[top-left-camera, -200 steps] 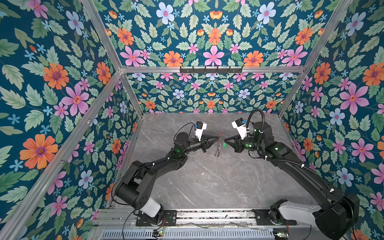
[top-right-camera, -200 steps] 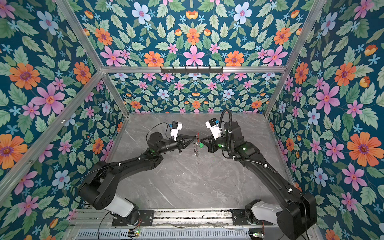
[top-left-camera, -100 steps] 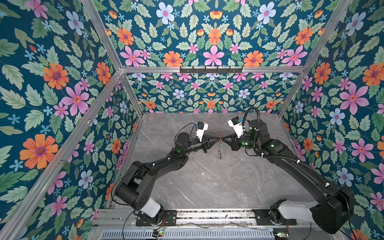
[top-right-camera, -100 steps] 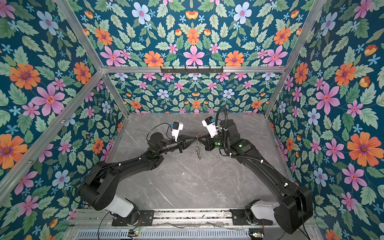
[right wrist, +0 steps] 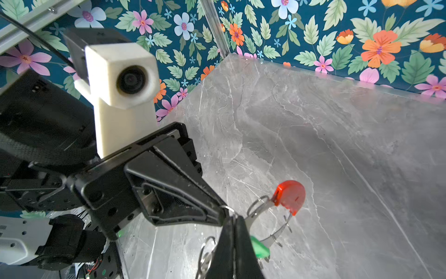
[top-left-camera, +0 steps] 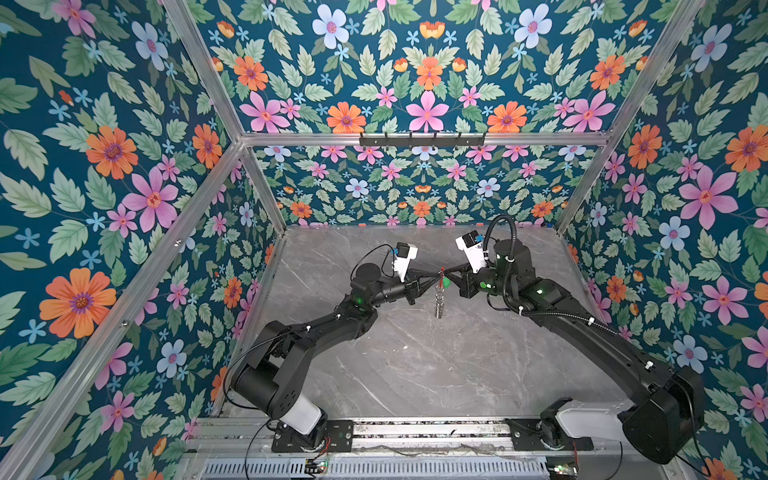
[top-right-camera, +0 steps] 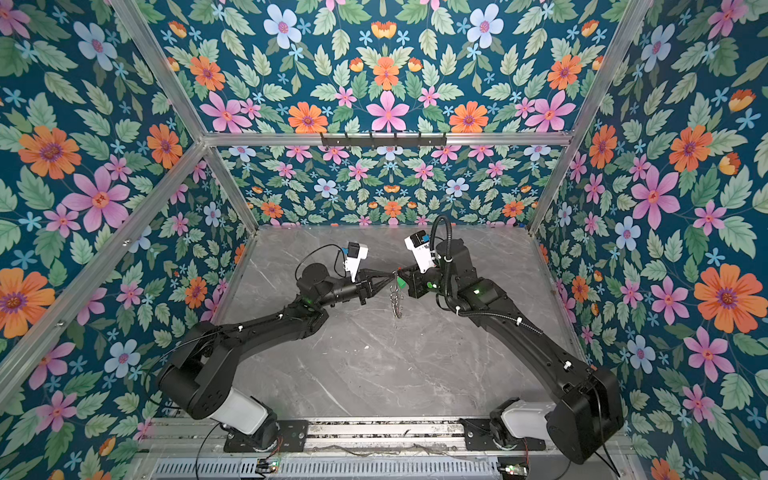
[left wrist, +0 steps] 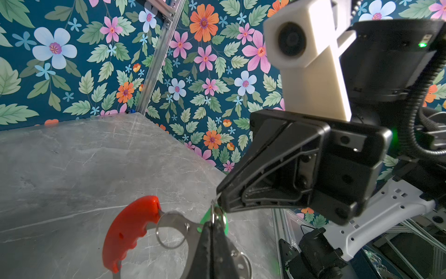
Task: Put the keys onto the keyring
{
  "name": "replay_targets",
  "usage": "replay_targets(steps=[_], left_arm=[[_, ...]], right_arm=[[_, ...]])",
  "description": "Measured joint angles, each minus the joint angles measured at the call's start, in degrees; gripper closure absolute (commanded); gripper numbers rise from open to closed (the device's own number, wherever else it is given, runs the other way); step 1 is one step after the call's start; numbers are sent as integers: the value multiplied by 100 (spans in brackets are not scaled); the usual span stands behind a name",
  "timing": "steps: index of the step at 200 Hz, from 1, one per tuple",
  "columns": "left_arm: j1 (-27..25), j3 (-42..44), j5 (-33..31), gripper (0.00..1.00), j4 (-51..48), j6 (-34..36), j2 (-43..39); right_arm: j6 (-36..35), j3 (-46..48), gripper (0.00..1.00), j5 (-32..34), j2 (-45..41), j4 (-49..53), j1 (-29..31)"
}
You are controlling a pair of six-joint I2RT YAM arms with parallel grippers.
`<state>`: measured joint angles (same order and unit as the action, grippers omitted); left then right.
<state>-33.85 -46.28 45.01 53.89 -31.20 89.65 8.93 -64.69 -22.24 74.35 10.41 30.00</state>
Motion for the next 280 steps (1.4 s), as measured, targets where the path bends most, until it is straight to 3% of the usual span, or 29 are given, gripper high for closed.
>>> replay_targets(steps=[91, 190, 217, 280], left_arm=[[-33, -103, 11, 100, -35, -170, 48], [-37, -76, -157, 100, 271, -595, 151], [-76, -44, 103, 100, 413, -595, 138], [-63, 20, 127, 100, 586, -592, 125]], right_arm=[[0, -52, 100, 48, 98, -39, 48], [813, 254, 100, 1193, 114, -667, 203], [1073, 245, 100, 1797, 188, -706, 170], [1314, 391, 100, 1838, -28, -684, 181]])
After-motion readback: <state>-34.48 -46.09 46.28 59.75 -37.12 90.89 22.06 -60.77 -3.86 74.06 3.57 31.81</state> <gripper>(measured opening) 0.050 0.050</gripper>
